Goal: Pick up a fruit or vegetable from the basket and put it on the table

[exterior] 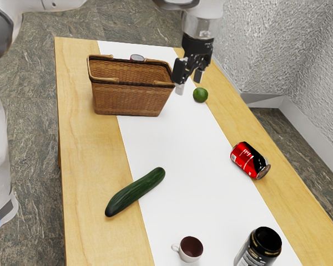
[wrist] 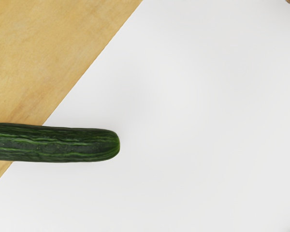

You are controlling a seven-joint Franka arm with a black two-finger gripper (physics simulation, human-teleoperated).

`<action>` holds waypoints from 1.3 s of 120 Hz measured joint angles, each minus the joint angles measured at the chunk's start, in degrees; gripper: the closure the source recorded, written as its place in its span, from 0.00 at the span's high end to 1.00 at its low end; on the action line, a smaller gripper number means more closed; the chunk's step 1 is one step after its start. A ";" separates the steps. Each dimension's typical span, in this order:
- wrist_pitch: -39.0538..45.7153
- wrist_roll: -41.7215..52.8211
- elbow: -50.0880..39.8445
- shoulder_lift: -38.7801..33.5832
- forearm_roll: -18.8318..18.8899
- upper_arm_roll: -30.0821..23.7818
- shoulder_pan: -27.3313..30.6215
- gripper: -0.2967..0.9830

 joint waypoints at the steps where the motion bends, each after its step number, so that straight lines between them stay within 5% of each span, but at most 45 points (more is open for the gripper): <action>1: -0.04 -0.08 0.00 -0.01 -0.01 0.01 -0.04 0.77; 39: -3.09 0.73 0.10 -3.83 0.66 0.19 -2.23 0.77; 58: -5.15 12.28 0.03 -5.10 3.39 2.61 -2.37 0.77; 74: -7.15 27.17 0.10 -5.15 6.53 13.78 -1.92 0.77; 107: -10.27 57.17 -3.73 -8.97 8.12 27.39 -1.32 0.77; 125: -10.90 69.95 -9.93 -14.71 8.16 28.66 4.95 0.77; 156: -11.09 81.12 -10.32 -12.57 7.98 27.55 12.77 0.77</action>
